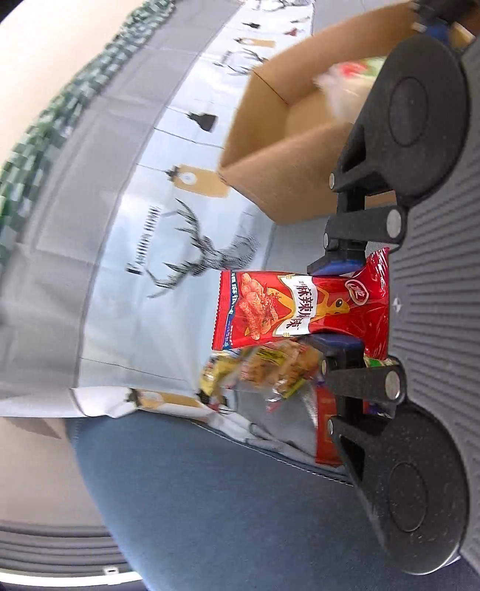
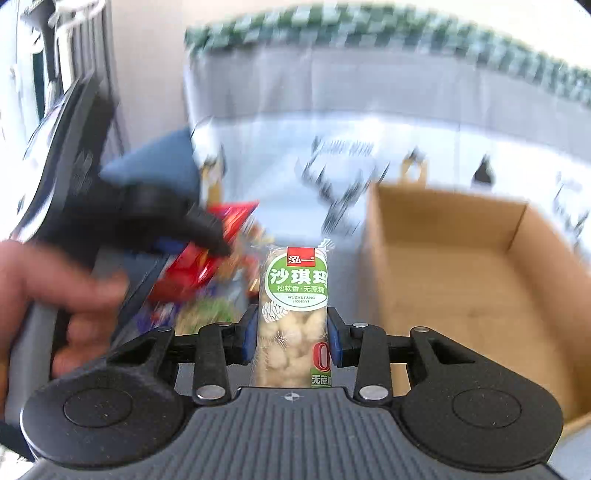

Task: Organize snacks
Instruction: 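Lower both snacks into the box and open both tools, then move both empty tools from the box back to the snack pile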

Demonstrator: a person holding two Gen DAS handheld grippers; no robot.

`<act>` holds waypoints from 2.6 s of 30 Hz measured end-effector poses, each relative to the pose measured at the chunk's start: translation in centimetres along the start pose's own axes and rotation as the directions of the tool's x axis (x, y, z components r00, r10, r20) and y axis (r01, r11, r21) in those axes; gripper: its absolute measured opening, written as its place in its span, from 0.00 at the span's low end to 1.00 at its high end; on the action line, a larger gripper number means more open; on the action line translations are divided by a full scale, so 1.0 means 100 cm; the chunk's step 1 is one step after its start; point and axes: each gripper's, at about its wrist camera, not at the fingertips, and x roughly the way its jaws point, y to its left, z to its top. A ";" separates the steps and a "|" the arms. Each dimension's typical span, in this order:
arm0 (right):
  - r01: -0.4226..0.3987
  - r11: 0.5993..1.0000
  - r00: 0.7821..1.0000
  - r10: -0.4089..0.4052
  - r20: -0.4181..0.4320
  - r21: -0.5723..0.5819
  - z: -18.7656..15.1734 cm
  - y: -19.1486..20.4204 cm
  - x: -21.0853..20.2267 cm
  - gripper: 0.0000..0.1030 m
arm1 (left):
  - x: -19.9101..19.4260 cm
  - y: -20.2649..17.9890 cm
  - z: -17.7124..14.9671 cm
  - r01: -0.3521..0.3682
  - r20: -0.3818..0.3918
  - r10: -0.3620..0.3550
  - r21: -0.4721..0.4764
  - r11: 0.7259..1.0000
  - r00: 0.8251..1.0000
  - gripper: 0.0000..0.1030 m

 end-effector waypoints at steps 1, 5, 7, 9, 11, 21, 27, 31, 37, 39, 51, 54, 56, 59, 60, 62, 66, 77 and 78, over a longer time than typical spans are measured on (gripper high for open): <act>-0.006 1.000 1.000 0.006 0.008 0.013 0.009 -0.005 -0.001 0.37 | -0.003 -0.001 0.001 0.005 0.012 -0.005 -0.007 1.000 1.000 0.34; -0.044 0.998 0.996 0.041 0.083 0.034 0.036 -0.028 -0.003 0.37 | -0.010 -0.009 0.001 0.003 0.041 -0.003 -0.019 1.000 0.999 0.34; -0.036 0.999 0.991 0.031 0.129 0.034 0.032 -0.040 -0.002 0.37 | -0.011 -0.016 -0.002 0.001 0.052 -0.001 0.000 1.000 0.999 0.34; -0.018 0.998 0.995 0.012 0.102 0.052 0.026 -0.052 0.006 0.37 | -0.012 -0.024 -0.004 -0.004 0.061 0.003 0.017 1.000 0.998 0.34; -0.034 0.995 0.997 0.028 0.068 0.099 0.026 -0.065 0.013 0.37 | -0.013 -0.030 -0.006 0.000 0.074 -0.001 0.023 1.000 0.997 0.34; 0.045 0.993 0.992 -0.057 0.113 0.109 0.034 -0.111 0.009 0.37 | -0.015 -0.068 -0.018 -0.014 0.150 0.006 0.051 0.999 0.989 0.34; 0.119 0.988 0.983 -0.132 0.127 0.103 0.031 -0.140 0.006 0.37 | -0.012 -0.099 -0.020 0.009 0.182 -0.023 0.079 0.997 0.983 0.34; 0.149 0.980 0.979 -0.164 0.117 0.132 0.027 -0.162 0.004 0.37 | -0.008 -0.118 -0.025 0.031 0.176 -0.050 0.107 0.994 0.983 0.34; 0.182 0.972 0.971 -0.201 0.125 0.151 0.026 -0.179 0.002 0.37 | -0.012 -0.136 -0.030 0.042 0.218 -0.071 0.135 0.990 0.973 0.34; 0.184 0.971 0.971 -0.204 0.128 0.153 0.025 -0.182 0.000 0.37 | -0.013 -0.139 -0.030 0.056 0.226 -0.086 0.137 0.989 0.970 0.34; 0.274 0.936 0.942 -0.308 0.137 0.219 0.022 -0.190 -0.004 0.59 | -0.021 -0.173 -0.045 0.316 0.184 -0.362 0.236 0.919 0.914 0.52; 0.293 0.922 0.934 -0.333 0.129 0.254 0.023 -0.194 -0.004 0.60 | -0.022 -0.172 -0.046 0.312 0.190 -0.359 0.241 0.919 0.914 0.54; 0.299 0.918 0.933 -0.339 0.123 0.262 0.022 -0.192 -0.003 0.60 | -0.020 -0.167 -0.045 0.303 0.191 -0.347 0.227 0.926 0.918 0.54; 0.290 0.923 0.937 -0.328 0.120 0.254 0.023 -0.186 -0.001 0.60 | -0.018 -0.161 -0.044 0.295 0.189 -0.333 0.203 0.934 0.924 0.54; 0.286 0.925 0.938 -0.323 0.122 0.248 0.023 -0.183 0.000 0.60 | -0.019 -0.159 -0.042 0.293 0.192 -0.329 0.194 0.936 0.925 0.54; 0.276 0.931 0.942 -0.311 0.126 0.239 0.025 -0.177 0.001 0.61 | -0.019 -0.155 -0.040 0.295 0.194 -0.328 0.180 0.938 0.925 0.54; 0.261 0.938 0.948 -0.294 0.124 0.228 0.027 -0.165 0.004 0.60 | -0.022 -0.146 -0.037 0.290 0.199 -0.320 0.164 0.943 0.926 0.54; 0.195 0.960 0.967 -0.222 0.125 0.199 0.034 -0.119 0.015 0.61 | -0.028 -0.097 -0.022 0.250 0.203 -0.260 0.076 0.965 0.944 0.53; 0.190 0.962 0.968 -0.217 0.125 0.197 0.034 -0.114 0.016 0.61 | -0.029 -0.091 -0.021 0.243 0.203 -0.250 0.061 0.968 0.947 0.53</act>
